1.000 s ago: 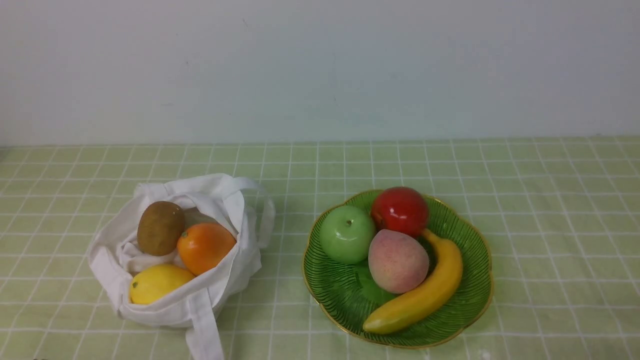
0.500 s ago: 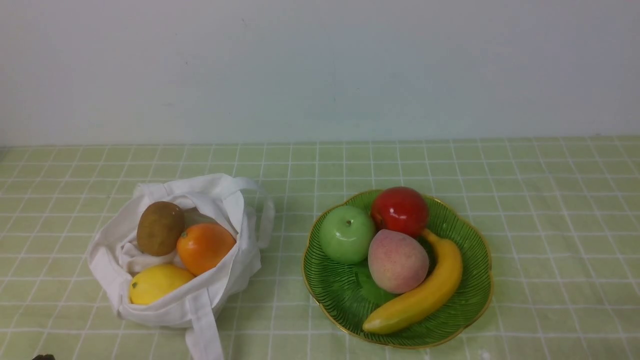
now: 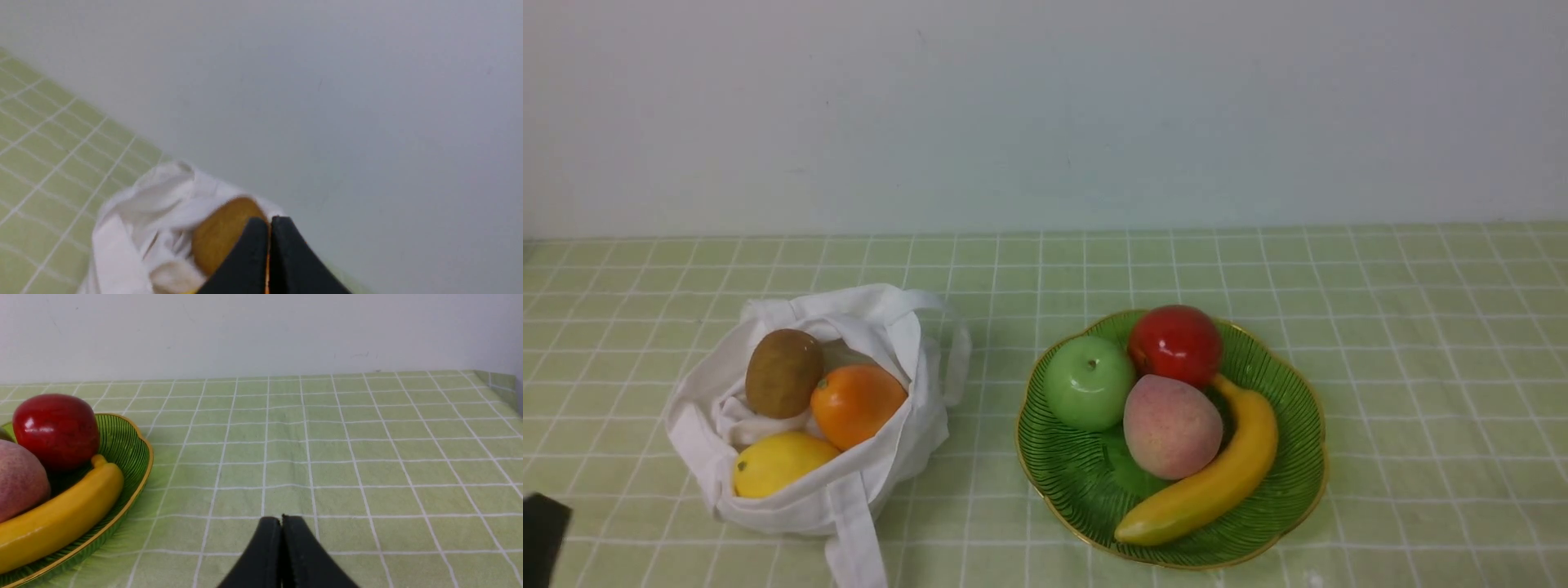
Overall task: Take the fruit out of the bag on the green coffee tablecloth and place them on the plate.
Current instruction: 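Reach into the cloth bag and grasp the kiwi with the left gripper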
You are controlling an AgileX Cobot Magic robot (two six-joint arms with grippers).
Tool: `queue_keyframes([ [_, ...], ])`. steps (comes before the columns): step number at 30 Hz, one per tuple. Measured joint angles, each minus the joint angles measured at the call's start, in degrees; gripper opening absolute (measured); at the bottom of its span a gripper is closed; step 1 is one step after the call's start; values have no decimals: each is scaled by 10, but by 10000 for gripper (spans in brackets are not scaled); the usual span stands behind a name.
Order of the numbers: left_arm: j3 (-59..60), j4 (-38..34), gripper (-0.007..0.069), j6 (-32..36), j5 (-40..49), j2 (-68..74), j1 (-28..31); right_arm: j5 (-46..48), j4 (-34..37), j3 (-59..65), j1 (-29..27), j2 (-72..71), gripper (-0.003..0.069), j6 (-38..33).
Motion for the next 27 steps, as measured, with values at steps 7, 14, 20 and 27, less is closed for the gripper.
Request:
queue_keyframes([
  [7,-109,21,-8,42,28,18,0,0,0,0,0,0,-15,0],
  [14,-338,113,-8,84,399,292,0,0,0,0,0,0,-15,0],
  [20,-452,169,-8,132,532,510,0,0,0,0,0,0,-15,0],
  [27,-533,174,-8,223,542,658,0,0,0,0,0,0,-15,0],
])
